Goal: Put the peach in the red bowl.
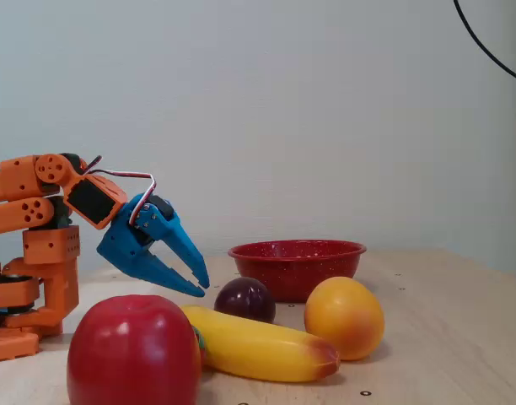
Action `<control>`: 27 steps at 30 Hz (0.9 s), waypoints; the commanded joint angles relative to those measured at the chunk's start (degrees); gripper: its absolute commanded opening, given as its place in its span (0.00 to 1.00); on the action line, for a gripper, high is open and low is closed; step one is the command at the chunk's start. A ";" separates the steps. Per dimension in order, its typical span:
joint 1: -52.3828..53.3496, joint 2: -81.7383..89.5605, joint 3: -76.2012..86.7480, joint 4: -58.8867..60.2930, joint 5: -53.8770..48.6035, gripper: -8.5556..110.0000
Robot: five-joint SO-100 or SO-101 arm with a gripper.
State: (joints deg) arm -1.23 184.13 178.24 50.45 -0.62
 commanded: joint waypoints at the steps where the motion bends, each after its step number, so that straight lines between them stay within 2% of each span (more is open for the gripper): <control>1: 0.44 0.97 0.44 -0.18 0.70 0.07; 19: -1.05 0.09 -0.18 -1.67 2.46 0.07; 27: 0.18 -10.72 -12.13 -4.57 4.39 0.07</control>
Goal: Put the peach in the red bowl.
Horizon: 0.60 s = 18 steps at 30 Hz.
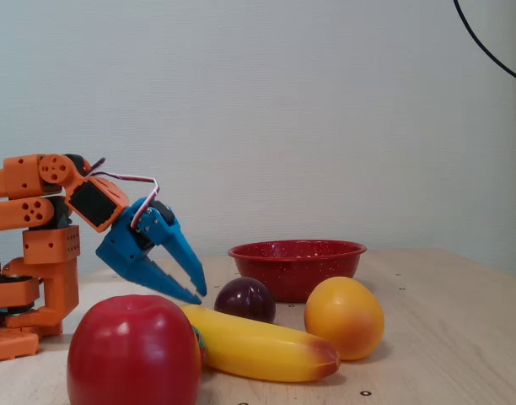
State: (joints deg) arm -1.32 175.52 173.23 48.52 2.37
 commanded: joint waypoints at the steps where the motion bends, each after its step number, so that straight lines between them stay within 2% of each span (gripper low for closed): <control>1: 0.26 -4.04 -9.05 -3.08 1.49 0.07; 18: -7.65 -43.24 -48.96 3.08 6.33 0.07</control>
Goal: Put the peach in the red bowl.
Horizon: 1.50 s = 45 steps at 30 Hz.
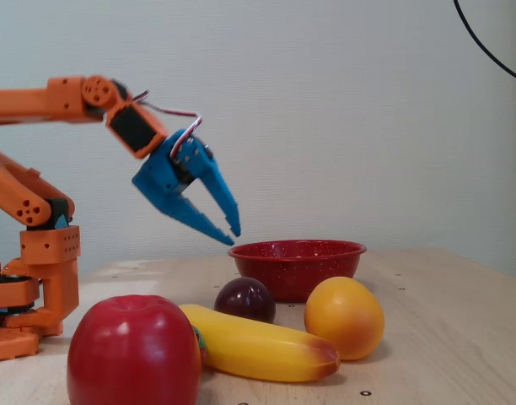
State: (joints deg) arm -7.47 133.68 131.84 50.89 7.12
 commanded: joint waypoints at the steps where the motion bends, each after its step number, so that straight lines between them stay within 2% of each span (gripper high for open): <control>1: -2.29 -3.78 -10.02 1.85 2.11 0.07; 12: -7.91 -26.37 -37.97 22.32 4.48 0.10; 17: -9.14 -32.70 -45.53 28.30 4.75 0.19; 23: -9.32 -39.55 -52.47 34.28 6.15 0.36; 29: -9.67 -46.14 -57.22 36.74 10.20 0.52; 34: -9.58 -52.03 -60.82 35.77 11.43 0.59; 45: -9.93 -62.40 -67.24 31.99 11.87 0.62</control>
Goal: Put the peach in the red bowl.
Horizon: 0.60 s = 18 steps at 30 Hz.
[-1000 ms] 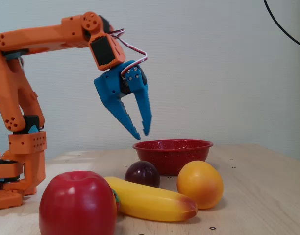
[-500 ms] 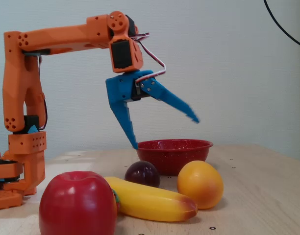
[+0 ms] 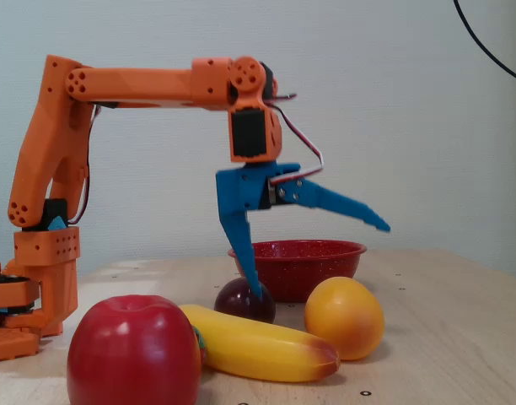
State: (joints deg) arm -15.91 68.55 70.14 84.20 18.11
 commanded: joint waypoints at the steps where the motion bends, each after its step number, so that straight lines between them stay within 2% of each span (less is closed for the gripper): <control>1: -1.58 2.02 -5.98 -1.49 0.88 0.62; 18: -1.23 -8.70 -12.04 -4.75 -0.53 0.63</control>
State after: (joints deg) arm -16.61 57.39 63.19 80.95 17.84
